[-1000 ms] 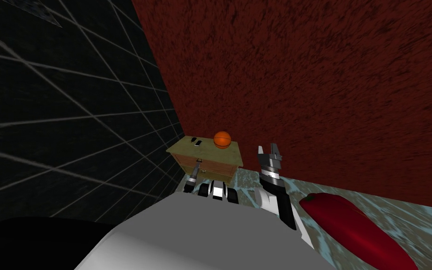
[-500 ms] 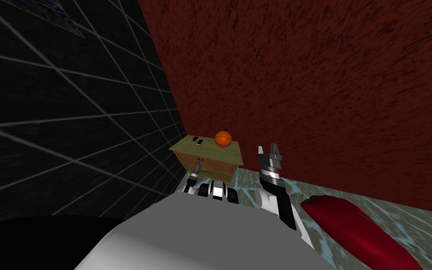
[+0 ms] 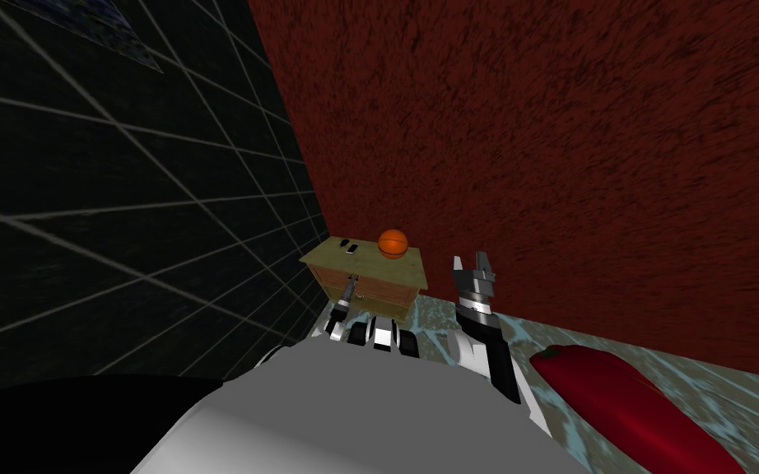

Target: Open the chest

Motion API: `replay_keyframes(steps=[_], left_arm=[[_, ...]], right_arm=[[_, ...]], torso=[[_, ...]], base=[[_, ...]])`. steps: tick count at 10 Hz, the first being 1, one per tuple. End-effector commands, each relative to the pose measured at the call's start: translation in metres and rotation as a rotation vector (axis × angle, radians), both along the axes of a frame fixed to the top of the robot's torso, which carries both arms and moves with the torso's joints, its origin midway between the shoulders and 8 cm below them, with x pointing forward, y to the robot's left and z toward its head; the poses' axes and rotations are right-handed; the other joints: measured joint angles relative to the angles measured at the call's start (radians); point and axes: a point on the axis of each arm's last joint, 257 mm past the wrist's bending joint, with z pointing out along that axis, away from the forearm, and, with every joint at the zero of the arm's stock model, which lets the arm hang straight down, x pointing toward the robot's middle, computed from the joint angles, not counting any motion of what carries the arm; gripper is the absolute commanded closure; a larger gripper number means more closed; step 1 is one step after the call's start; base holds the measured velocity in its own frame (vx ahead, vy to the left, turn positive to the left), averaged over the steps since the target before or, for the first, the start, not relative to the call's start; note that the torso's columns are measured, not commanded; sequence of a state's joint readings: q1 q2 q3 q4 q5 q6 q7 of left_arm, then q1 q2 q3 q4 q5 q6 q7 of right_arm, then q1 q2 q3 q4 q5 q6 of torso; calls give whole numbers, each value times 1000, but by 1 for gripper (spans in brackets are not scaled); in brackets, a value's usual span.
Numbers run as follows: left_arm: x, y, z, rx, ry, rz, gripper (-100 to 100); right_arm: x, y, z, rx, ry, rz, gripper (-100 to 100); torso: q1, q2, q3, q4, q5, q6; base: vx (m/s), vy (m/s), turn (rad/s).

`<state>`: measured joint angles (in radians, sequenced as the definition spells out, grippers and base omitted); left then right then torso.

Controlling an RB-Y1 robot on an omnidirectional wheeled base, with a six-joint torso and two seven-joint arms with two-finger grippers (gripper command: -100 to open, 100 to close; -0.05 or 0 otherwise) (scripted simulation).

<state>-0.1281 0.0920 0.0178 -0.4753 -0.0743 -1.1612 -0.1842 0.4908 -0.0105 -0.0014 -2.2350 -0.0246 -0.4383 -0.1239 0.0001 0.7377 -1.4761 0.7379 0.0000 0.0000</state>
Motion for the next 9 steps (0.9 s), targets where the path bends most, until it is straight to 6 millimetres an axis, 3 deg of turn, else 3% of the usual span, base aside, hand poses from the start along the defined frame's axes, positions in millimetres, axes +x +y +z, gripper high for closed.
replay_keyframes(steps=[1, 9], left_arm=[[-14, 4, -3, 0, -1, 10, 100], [-44, 10, -8, 0, -1, 30, 100]], right_arm=[[0, 0, 0, 0, 0, 0, 0], [0, 0, 0, 0, 0, 0, 0]], torso=[[0, 0, 0, 0, 0, 0], [3, -6, -3, -7, 4, 0]], base=[[25, 8, -83], [21, 4, -29]])
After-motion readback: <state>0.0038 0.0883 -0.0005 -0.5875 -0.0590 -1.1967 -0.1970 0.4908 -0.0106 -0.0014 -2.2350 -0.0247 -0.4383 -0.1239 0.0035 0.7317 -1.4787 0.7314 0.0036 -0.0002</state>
